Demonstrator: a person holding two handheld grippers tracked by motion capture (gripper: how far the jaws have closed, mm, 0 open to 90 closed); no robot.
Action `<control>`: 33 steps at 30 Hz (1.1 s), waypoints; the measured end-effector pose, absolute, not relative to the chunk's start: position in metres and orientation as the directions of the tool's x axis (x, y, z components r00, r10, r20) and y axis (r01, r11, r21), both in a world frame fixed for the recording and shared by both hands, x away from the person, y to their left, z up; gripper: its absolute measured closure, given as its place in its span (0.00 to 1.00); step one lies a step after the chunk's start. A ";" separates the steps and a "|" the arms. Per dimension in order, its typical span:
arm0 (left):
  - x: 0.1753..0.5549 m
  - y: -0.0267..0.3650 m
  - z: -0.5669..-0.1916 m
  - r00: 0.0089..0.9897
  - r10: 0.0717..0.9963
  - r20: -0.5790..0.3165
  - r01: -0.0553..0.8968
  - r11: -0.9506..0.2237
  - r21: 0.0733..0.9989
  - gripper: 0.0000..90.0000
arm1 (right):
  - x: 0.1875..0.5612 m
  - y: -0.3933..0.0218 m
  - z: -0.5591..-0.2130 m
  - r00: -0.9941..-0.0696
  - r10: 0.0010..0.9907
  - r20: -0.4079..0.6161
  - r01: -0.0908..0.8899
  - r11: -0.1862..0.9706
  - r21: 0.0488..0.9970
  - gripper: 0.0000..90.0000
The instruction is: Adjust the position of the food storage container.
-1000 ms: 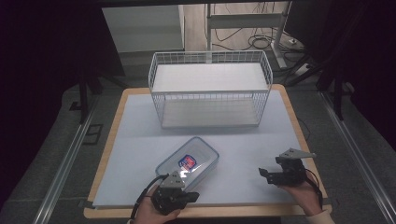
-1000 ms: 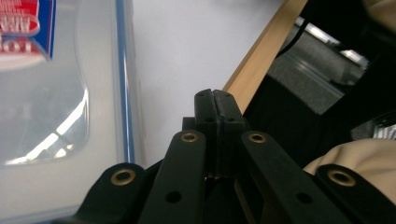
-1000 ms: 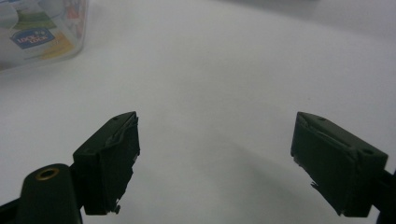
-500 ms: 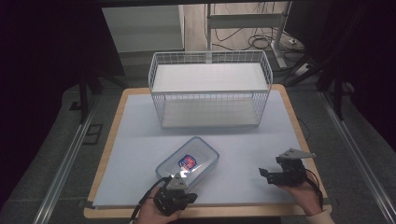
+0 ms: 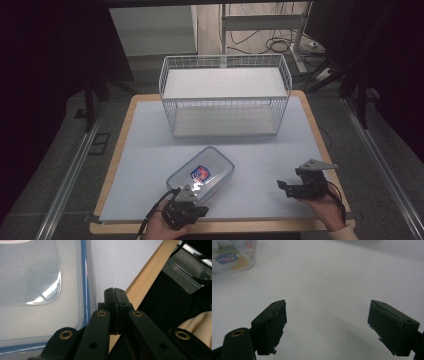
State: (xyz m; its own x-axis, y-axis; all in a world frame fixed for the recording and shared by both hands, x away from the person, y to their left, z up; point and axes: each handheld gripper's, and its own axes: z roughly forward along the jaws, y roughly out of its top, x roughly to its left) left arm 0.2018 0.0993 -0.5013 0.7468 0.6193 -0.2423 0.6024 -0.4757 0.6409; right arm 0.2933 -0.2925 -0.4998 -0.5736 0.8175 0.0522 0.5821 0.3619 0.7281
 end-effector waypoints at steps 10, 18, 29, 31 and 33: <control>0.206 0.119 -0.502 0.727 0.637 -0.256 0.619 -0.446 0.647 1.00 | 0.293 -0.293 -0.500 -0.574 0.817 0.050 0.584 0.366 0.725 0.17; 0.213 0.141 -0.504 0.695 0.670 -0.262 0.642 -0.414 0.646 1.00 | 0.294 -0.293 -0.501 -0.574 0.818 0.047 0.584 0.369 0.723 0.17; 0.221 0.167 -0.506 0.663 0.699 -0.269 0.656 -0.369 0.658 1.00 | 0.294 -0.293 -0.501 -0.574 0.817 0.047 0.586 0.370 0.721 0.17; 0.221 0.168 -0.506 0.659 0.702 -0.270 0.659 -0.366 0.656 1.00 | 0.294 -0.293 -0.501 -0.574 0.818 0.048 0.587 0.370 0.720 0.17; 0.223 0.171 -0.506 0.656 0.706 -0.266 0.661 -0.366 0.655 1.00 | 0.295 -0.293 -0.502 -0.575 0.817 0.046 0.586 0.372 0.720 0.17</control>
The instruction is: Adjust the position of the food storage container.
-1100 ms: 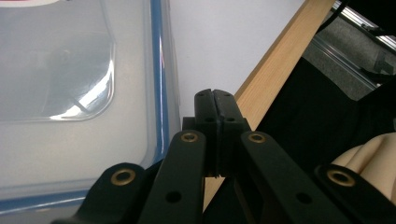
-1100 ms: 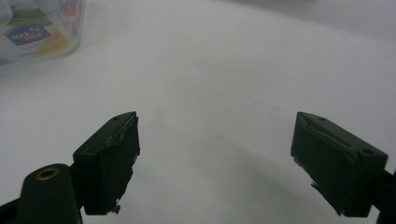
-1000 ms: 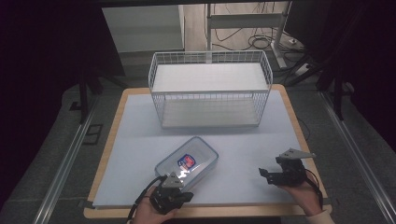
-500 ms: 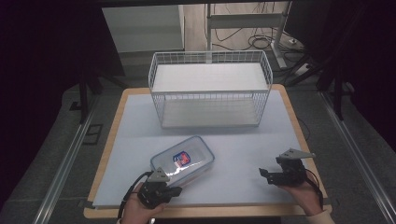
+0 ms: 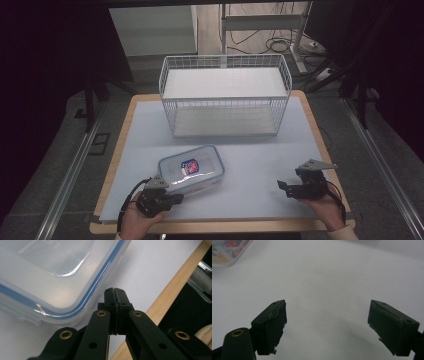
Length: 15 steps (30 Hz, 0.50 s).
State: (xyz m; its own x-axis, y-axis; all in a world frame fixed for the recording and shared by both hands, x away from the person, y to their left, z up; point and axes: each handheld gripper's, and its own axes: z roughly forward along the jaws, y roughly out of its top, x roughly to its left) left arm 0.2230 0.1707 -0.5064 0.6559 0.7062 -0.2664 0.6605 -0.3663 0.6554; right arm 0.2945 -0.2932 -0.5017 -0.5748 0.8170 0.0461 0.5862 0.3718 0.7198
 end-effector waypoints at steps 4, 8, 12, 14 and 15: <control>0.228 0.180 -0.508 0.639 0.719 -0.272 0.672 -0.351 0.651 1.00 | 0.294 -0.293 -0.501 -0.575 0.817 0.046 0.586 0.372 0.720 0.17; 0.232 0.189 -0.510 0.621 0.736 -0.269 0.682 -0.339 0.648 1.00 | 0.295 -0.293 -0.502 -0.576 0.816 0.044 0.587 0.375 0.718 0.17; 0.236 0.194 -0.510 0.603 0.749 -0.273 0.690 -0.319 0.649 1.00 | 0.295 -0.293 -0.502 -0.576 0.817 0.044 0.587 0.375 0.717 0.17; 0.240 0.199 -0.510 0.589 0.760 -0.276 0.698 -0.305 0.648 1.00 | 0.295 -0.293 -0.502 -0.576 0.816 0.043 0.587 0.377 0.716 0.17; 0.241 0.200 -0.510 0.584 0.762 -0.280 0.700 -0.299 0.648 1.00 | 0.295 -0.292 -0.503 -0.578 0.815 0.041 0.587 0.380 0.715 0.17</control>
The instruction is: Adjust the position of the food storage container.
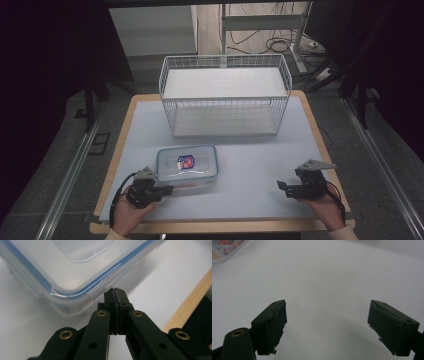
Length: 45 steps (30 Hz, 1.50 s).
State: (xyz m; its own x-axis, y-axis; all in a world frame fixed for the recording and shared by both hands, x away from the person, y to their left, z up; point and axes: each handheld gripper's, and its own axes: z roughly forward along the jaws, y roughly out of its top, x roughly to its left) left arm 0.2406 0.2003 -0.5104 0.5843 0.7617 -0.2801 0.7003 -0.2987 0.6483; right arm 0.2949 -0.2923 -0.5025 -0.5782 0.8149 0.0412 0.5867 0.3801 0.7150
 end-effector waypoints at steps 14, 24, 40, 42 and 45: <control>0.223 0.215 -0.474 0.590 0.756 -0.282 0.647 -0.235 0.725 1.00 | 0.295 -0.294 -0.503 -0.575 0.817 0.045 0.589 0.374 0.716 0.17; 0.254 0.260 -0.480 0.453 0.849 -0.274 0.688 -0.137 0.712 1.00 | 0.295 -0.293 -0.502 -0.576 0.817 0.042 0.587 0.377 0.716 0.17; 0.306 0.269 -0.514 0.374 0.864 -0.338 0.785 -0.101 0.611 1.00 | 0.297 -0.293 -0.503 -0.573 0.819 0.043 0.590 0.375 0.714 0.17; 0.308 0.268 -0.515 0.383 0.851 -0.360 0.787 -0.097 0.609 1.00 | 0.297 -0.293 -0.503 -0.573 0.819 0.043 0.591 0.376 0.714 0.17; 0.311 0.265 -0.515 0.400 0.836 -0.375 0.784 -0.099 0.613 1.00 | 0.297 -0.293 -0.503 -0.572 0.819 0.042 0.590 0.375 0.715 0.18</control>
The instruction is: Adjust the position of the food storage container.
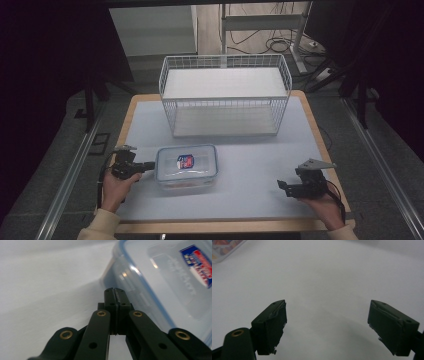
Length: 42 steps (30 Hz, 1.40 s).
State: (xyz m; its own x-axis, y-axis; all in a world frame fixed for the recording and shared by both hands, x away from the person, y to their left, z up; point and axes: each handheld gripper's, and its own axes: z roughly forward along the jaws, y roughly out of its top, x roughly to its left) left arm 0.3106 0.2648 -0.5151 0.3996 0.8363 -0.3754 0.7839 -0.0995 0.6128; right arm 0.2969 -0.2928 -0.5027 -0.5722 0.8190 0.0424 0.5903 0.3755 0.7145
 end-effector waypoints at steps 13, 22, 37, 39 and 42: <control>0.321 0.241 -0.517 0.429 0.824 -0.369 0.776 -0.128 0.617 1.00 | 0.298 -0.292 -0.503 -0.574 0.817 0.042 0.591 0.379 0.712 0.18; 0.333 0.206 -0.514 0.476 0.808 -0.348 0.763 -0.182 0.620 1.00 | 0.297 -0.292 -0.503 -0.576 0.816 0.043 0.589 0.378 0.714 0.18; 0.334 0.163 -0.512 0.547 0.752 -0.368 0.745 -0.237 0.623 1.00 | 0.298 -0.293 -0.502 -0.576 0.817 0.041 0.587 0.378 0.716 0.18; 0.333 0.161 -0.512 0.549 0.750 -0.368 0.745 -0.240 0.623 1.00 | 0.297 -0.292 -0.502 -0.576 0.817 0.041 0.587 0.378 0.716 0.18; 0.333 0.157 -0.513 0.557 0.744 -0.369 0.741 -0.244 0.626 1.00 | 0.297 -0.292 -0.502 -0.576 0.817 0.039 0.587 0.380 0.715 0.18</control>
